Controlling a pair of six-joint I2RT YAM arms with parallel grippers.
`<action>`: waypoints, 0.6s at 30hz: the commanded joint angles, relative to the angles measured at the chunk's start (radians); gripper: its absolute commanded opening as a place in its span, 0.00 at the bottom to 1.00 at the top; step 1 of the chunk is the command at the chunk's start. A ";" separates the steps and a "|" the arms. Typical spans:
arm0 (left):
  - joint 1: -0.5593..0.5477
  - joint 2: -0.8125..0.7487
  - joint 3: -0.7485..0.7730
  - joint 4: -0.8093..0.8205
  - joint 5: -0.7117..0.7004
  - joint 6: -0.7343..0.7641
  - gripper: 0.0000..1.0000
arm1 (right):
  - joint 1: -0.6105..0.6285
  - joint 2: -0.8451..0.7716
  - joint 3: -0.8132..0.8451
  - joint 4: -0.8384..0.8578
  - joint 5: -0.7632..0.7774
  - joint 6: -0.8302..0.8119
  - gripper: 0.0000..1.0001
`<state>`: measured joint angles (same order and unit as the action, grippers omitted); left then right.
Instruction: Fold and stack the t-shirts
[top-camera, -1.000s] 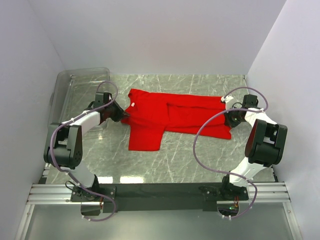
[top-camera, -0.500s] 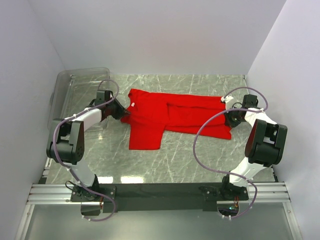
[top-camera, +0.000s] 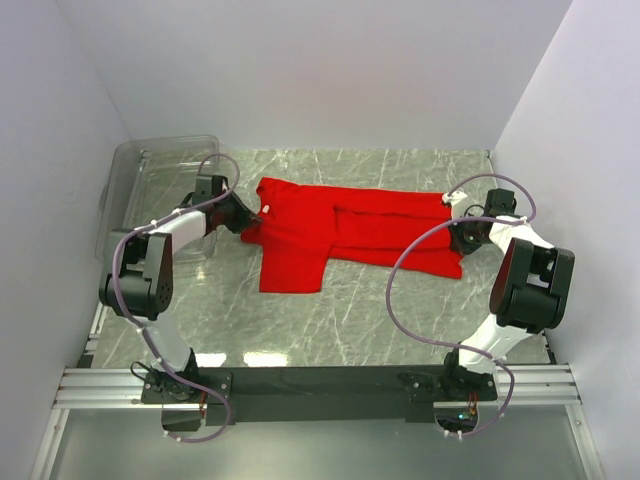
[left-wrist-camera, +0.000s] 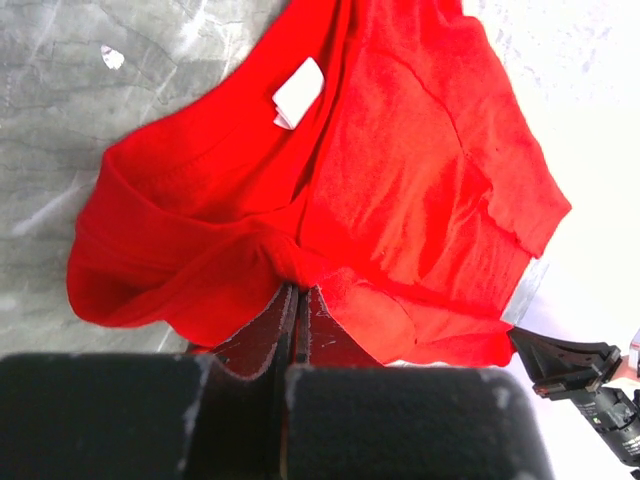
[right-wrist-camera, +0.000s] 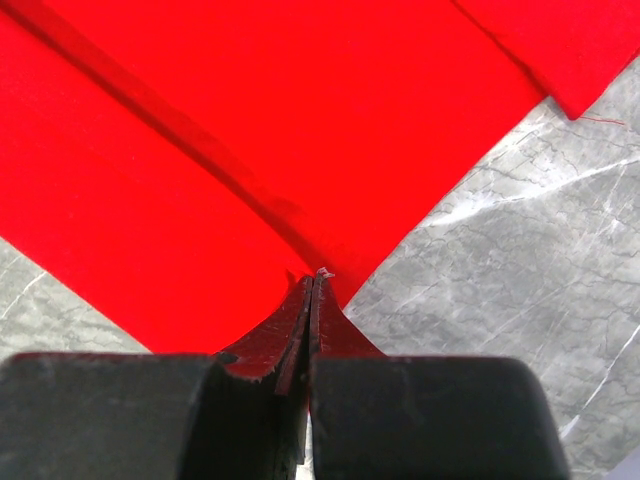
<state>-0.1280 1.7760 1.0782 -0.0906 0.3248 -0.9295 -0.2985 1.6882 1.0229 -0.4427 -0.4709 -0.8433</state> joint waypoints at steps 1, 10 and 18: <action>0.005 0.016 0.049 0.017 0.005 0.018 0.01 | 0.004 0.010 0.049 0.035 0.006 0.019 0.00; 0.005 0.008 0.100 -0.005 -0.009 0.050 0.30 | 0.001 -0.002 0.140 0.064 -0.026 0.200 0.42; 0.005 -0.147 0.115 0.002 -0.040 0.123 0.62 | 0.001 -0.047 0.214 0.075 -0.069 0.336 0.49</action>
<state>-0.1276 1.7294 1.1404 -0.1108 0.3000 -0.8589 -0.2989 1.6848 1.2148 -0.3870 -0.5041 -0.5804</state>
